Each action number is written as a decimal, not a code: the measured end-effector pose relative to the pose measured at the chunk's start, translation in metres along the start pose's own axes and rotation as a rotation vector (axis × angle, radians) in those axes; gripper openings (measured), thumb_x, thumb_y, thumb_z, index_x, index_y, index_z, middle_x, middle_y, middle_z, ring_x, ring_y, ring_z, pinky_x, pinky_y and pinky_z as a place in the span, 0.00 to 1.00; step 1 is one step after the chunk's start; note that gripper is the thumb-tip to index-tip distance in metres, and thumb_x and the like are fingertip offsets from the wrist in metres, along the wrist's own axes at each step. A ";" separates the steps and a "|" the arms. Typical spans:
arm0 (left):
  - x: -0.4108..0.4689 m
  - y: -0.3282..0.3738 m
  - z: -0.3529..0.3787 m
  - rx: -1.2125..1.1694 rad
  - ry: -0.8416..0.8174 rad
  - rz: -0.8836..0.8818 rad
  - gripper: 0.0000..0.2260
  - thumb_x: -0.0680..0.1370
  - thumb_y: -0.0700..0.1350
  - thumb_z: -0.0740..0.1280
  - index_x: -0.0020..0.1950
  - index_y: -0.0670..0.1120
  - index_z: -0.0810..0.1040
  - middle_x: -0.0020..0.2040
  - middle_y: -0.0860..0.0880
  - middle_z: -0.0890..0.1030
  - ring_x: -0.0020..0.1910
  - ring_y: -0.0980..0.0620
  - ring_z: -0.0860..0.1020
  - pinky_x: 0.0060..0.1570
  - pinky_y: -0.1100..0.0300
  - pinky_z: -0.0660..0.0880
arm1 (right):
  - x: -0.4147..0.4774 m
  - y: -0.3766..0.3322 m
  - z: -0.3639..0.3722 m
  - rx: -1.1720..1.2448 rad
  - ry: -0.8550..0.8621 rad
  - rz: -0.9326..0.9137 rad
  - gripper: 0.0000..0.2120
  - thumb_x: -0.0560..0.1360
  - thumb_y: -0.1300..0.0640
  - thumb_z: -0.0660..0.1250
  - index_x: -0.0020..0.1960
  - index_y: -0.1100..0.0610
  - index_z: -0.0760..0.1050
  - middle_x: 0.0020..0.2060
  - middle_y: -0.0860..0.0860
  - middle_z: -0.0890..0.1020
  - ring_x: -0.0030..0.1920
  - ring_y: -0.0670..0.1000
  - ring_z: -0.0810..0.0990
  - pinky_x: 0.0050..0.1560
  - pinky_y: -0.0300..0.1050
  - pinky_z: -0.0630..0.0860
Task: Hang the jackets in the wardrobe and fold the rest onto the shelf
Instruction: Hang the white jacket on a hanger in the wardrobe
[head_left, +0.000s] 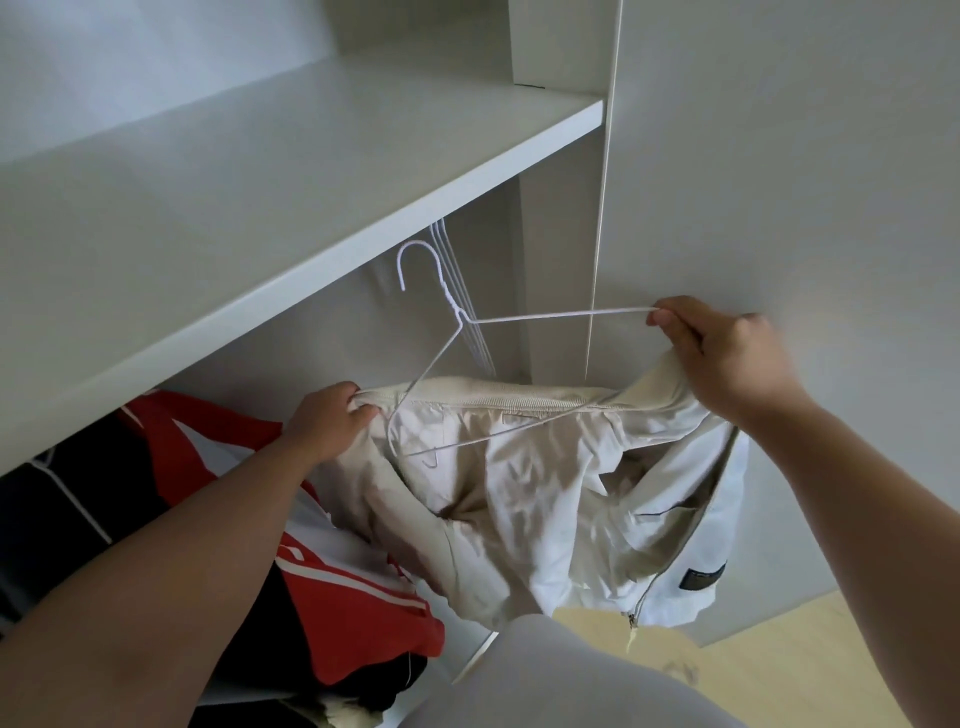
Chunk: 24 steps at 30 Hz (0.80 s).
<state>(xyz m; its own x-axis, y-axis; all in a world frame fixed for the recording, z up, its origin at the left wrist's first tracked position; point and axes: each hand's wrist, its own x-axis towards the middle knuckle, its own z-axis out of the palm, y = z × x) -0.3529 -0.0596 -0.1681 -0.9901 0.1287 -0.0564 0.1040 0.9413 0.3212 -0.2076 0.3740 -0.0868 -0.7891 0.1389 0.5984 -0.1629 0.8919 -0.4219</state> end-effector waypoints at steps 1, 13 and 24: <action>0.000 0.003 0.001 -0.010 0.028 -0.007 0.13 0.77 0.54 0.70 0.38 0.51 0.70 0.42 0.45 0.81 0.47 0.39 0.80 0.42 0.56 0.67 | -0.001 -0.003 0.002 -0.024 0.022 -0.007 0.17 0.83 0.46 0.60 0.55 0.55 0.83 0.30 0.57 0.81 0.30 0.63 0.79 0.32 0.53 0.78; -0.023 0.116 -0.010 -0.469 0.426 -0.143 0.10 0.80 0.43 0.63 0.54 0.39 0.81 0.51 0.39 0.83 0.52 0.38 0.79 0.51 0.53 0.72 | -0.022 -0.058 0.033 0.008 0.078 -0.121 0.18 0.83 0.48 0.58 0.56 0.58 0.81 0.29 0.57 0.78 0.26 0.64 0.76 0.26 0.52 0.76; -0.040 0.143 -0.042 -1.127 0.342 -0.084 0.09 0.73 0.42 0.66 0.48 0.53 0.82 0.44 0.54 0.82 0.42 0.54 0.79 0.48 0.56 0.75 | -0.019 -0.075 0.029 0.156 0.243 -0.036 0.14 0.83 0.56 0.60 0.52 0.64 0.81 0.25 0.54 0.72 0.23 0.59 0.70 0.24 0.48 0.73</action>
<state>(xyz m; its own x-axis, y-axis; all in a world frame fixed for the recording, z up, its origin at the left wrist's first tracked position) -0.3019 0.0569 -0.0805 -0.9815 -0.1718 0.0841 0.0650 0.1139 0.9914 -0.1977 0.2919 -0.0859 -0.6194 0.2239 0.7525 -0.2923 0.8238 -0.4857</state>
